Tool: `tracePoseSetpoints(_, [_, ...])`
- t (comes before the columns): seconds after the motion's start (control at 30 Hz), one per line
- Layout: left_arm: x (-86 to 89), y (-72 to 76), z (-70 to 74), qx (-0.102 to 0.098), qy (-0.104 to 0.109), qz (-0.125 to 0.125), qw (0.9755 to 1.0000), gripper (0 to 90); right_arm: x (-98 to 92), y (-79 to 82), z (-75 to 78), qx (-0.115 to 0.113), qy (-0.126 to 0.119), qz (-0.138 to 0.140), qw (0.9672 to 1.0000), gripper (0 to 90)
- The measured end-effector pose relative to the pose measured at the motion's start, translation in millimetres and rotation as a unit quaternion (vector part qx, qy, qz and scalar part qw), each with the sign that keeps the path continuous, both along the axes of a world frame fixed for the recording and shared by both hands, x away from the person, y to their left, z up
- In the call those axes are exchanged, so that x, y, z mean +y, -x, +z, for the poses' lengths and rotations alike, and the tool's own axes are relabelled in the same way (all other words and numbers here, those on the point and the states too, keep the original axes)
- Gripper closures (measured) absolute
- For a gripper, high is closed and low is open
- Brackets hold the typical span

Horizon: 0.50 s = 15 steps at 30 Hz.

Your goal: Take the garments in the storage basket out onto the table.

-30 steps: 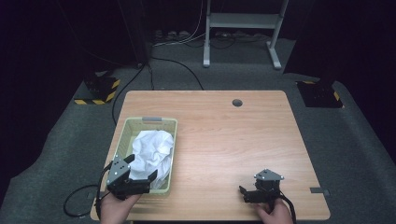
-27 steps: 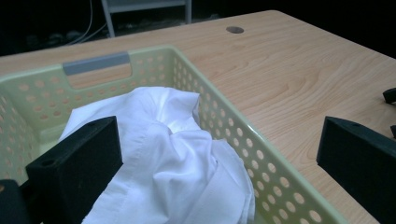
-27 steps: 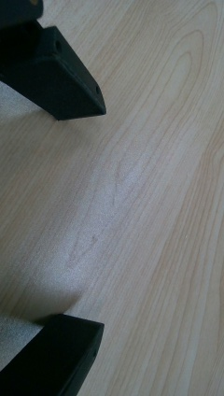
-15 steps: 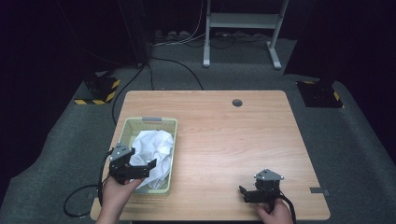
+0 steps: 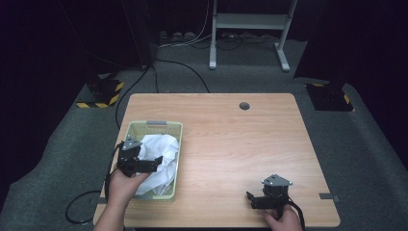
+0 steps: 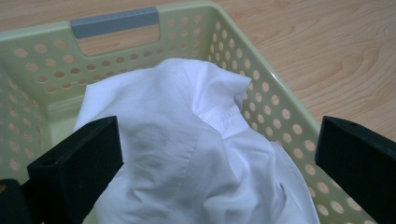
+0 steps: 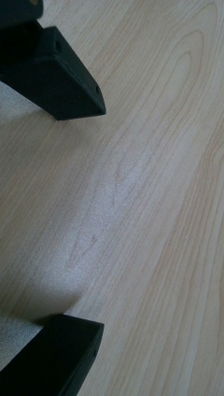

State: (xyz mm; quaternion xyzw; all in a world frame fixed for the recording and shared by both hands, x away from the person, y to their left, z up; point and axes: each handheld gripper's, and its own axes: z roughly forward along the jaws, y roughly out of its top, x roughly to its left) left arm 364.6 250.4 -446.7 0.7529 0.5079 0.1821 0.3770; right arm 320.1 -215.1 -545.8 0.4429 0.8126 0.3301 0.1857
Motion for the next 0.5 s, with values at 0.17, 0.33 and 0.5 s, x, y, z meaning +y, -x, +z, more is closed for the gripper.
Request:
tracePoseSetpoints(0.17, [1.3, -8.8, -2.5, 0.011, -0.009, 0.007, 0.9999, 1.1, 0.0, 0.0, 0.0, 0.0, 0.0, 0.0, 1.0, 0.1])
tracePoseSetpoints(0.33, [1.6, -19.5, -9.6, 0.029, -0.022, 0.01, 0.9993, 0.7, 0.0, 0.0, 0.0, 0.0, 0.0, 0.0, 1.0, 0.0])
tracePoseSetpoints(0.5, [2.9, -25.8, -16.3, 0.06, -0.018, 0.012, 0.998, 0.7, 0.0, 0.0, 0.0, 0.0, 0.0, 0.0, 1.0, 0.1])
